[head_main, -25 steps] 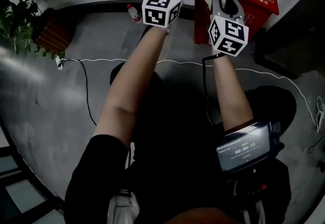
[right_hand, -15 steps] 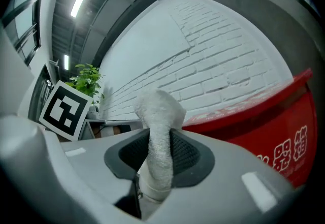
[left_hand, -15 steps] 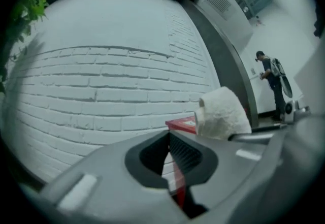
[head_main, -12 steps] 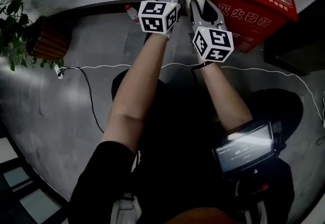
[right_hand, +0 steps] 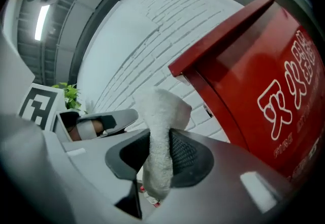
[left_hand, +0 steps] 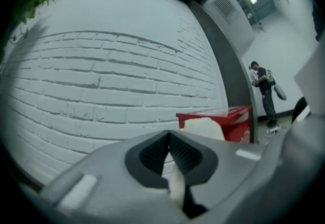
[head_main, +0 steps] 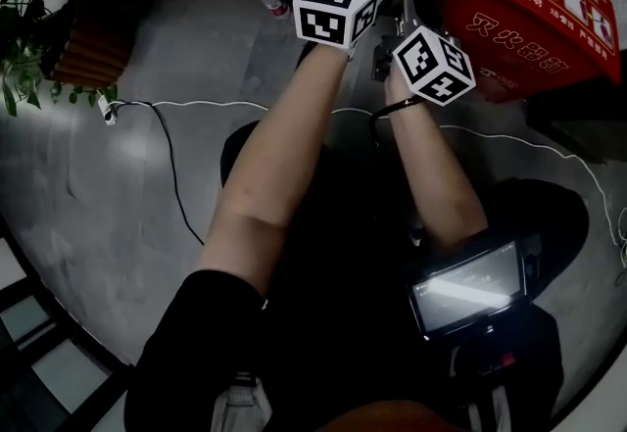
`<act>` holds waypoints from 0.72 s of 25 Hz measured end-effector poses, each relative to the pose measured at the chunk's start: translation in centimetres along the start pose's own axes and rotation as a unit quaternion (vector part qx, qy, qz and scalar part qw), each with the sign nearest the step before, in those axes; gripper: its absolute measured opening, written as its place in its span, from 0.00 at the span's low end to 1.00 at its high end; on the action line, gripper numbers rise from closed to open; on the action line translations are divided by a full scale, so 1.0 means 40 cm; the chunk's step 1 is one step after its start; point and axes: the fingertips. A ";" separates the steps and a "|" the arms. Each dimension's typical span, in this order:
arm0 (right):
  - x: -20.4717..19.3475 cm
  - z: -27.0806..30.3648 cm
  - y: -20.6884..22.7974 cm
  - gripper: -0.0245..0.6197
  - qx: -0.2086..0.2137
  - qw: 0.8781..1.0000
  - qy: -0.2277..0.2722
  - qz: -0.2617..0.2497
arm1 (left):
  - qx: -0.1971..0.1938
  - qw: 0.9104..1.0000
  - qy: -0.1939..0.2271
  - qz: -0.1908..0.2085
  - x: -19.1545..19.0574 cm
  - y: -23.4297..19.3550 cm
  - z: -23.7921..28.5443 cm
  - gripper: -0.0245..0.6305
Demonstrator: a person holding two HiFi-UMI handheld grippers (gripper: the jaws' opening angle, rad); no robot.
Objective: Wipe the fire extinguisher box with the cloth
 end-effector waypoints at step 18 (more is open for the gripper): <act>-0.007 0.029 0.188 0.20 -0.134 0.964 0.107 0.201 | -0.106 0.994 0.011 -0.028 -0.012 0.017 0.055 0.04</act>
Point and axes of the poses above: the fingertips, and each gripper's own axes: z forward along the fingers, y to its right, x out of its top, and after that the axes turned 7 degrees about z, right-handed
